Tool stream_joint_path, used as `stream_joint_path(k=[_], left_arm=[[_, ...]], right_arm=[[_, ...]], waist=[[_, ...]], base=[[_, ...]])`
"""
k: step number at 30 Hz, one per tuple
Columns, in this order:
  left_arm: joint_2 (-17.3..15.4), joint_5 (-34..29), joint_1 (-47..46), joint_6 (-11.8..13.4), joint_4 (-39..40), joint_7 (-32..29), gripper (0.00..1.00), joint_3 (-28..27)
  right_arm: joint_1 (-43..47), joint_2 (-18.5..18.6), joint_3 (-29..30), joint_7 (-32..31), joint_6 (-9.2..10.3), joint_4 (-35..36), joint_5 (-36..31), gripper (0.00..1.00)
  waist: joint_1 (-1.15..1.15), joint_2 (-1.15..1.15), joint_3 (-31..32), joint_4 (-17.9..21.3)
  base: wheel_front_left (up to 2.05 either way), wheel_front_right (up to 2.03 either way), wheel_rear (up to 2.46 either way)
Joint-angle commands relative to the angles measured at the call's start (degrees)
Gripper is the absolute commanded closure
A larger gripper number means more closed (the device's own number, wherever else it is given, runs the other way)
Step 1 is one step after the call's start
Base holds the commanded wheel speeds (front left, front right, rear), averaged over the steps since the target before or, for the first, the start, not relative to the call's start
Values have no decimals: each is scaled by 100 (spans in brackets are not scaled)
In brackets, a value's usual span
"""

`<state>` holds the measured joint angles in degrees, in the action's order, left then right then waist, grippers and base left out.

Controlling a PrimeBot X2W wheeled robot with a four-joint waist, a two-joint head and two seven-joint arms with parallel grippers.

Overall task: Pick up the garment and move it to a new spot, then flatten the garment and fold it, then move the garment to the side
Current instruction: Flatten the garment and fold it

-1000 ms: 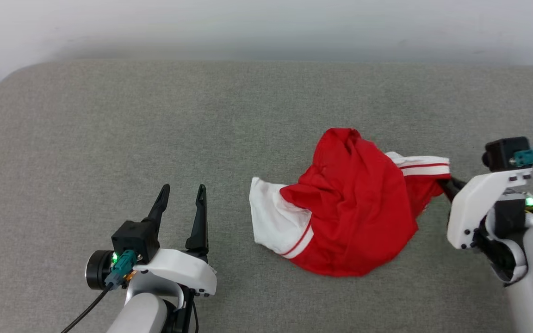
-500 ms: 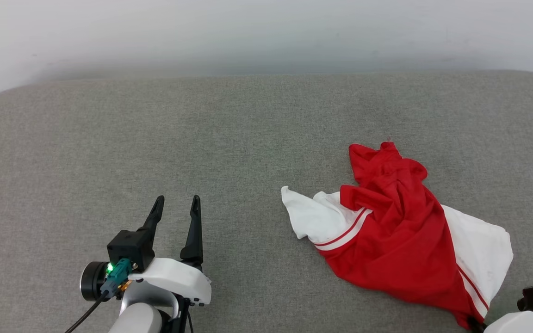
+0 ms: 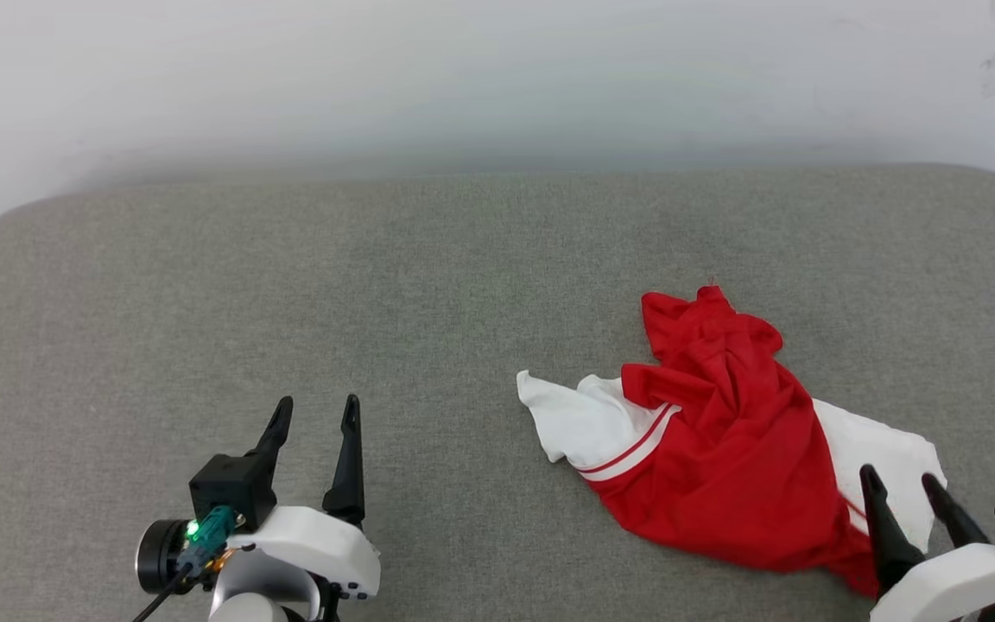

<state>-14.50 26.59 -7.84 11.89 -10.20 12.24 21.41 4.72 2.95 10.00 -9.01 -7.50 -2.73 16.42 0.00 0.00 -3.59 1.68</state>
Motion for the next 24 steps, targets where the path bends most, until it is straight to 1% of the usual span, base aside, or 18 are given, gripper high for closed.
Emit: stream_joint_path(k=[1,4,7,13,18,21,24], left_arm=[[-35,28,72,32,21,-23,0,-20],[-85,41,186,70,34,-45,0,-43],[-136,67,312,121,70,-88,0,-52],[-246,81,494,174,152,-245,0,-17],[-286,78,545,221,256,-351,0,5],[-324,39,363,167,317,-503,0,95],[-343,-51,-1,23,373,-714,0,254]], right_arm=[[-49,-9,-23,91,2,75,-52,0],[-80,-9,-108,429,2,330,-299,0],[-4,-9,-268,630,2,519,-496,0],[161,-9,-655,661,2,829,-720,0],[277,-10,-850,631,2,1024,-679,0],[316,-10,-881,577,2,1091,-660,0],[272,-10,-896,563,2,1145,-649,0]], waist=[[0,0,63,3],[0,0,205,7],[0,0,352,12],[0,0,482,43],[0,0,518,87],[0,0,494,89],[0,0,413,75]], base=[[0,0,0],[0,0,0],[0,0,0],[0,0,0],[0,0,0],[0,0,0],[0,0,0]])
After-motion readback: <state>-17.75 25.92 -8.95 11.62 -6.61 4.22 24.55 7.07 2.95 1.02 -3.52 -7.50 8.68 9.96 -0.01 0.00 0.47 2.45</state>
